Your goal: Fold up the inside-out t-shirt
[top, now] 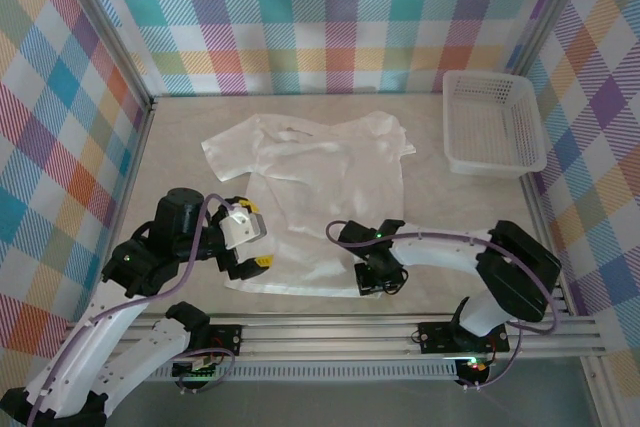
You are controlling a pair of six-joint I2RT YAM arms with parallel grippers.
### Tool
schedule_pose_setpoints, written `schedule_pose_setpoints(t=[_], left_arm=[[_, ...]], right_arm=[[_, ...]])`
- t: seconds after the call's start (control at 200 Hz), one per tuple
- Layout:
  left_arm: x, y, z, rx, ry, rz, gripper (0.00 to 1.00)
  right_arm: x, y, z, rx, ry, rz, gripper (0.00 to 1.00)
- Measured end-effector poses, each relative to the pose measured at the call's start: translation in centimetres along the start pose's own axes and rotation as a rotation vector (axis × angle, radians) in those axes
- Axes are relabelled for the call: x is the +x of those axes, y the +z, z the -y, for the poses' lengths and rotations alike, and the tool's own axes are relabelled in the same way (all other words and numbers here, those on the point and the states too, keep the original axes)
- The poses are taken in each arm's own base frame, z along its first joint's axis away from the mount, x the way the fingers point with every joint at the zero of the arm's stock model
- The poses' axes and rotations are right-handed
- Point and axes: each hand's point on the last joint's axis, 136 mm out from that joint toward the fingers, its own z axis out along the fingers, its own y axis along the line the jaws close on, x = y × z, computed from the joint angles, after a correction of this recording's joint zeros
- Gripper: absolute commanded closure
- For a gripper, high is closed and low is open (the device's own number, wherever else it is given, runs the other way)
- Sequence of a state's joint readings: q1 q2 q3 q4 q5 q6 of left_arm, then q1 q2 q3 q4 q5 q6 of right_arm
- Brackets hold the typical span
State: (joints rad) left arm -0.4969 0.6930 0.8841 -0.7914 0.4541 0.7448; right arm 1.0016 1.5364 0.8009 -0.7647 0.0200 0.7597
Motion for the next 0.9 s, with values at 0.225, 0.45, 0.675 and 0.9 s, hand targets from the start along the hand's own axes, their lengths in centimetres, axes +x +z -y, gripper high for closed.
schedule_pose_setpoints(t=[0.225, 0.45, 0.675, 0.9], left_arm=[[1.0, 0.6, 1.0, 0.051, 0.031, -0.037, 0.0], [2.1, 3.3, 5.1, 0.222, 0.12, -0.101, 0.0], [3.2, 8.7, 7.9, 0.266, 0.168, -0.165, 0.0], [4.8, 15.6, 7.5, 0.14, 0.037, -0.144, 0.0]], right_arm=[[-0.4, -1.1, -0.3, -0.005, 0.005, 0.029, 0.97], [-1.6, -4.9, -2.6, -0.101, -0.007, 0.096, 1.0], [-3.2, -7.7, -4.2, -0.219, 0.017, 0.153, 1.0], [-4.5, -10.4, -4.7, -0.401, 0.098, 0.204, 1.0]])
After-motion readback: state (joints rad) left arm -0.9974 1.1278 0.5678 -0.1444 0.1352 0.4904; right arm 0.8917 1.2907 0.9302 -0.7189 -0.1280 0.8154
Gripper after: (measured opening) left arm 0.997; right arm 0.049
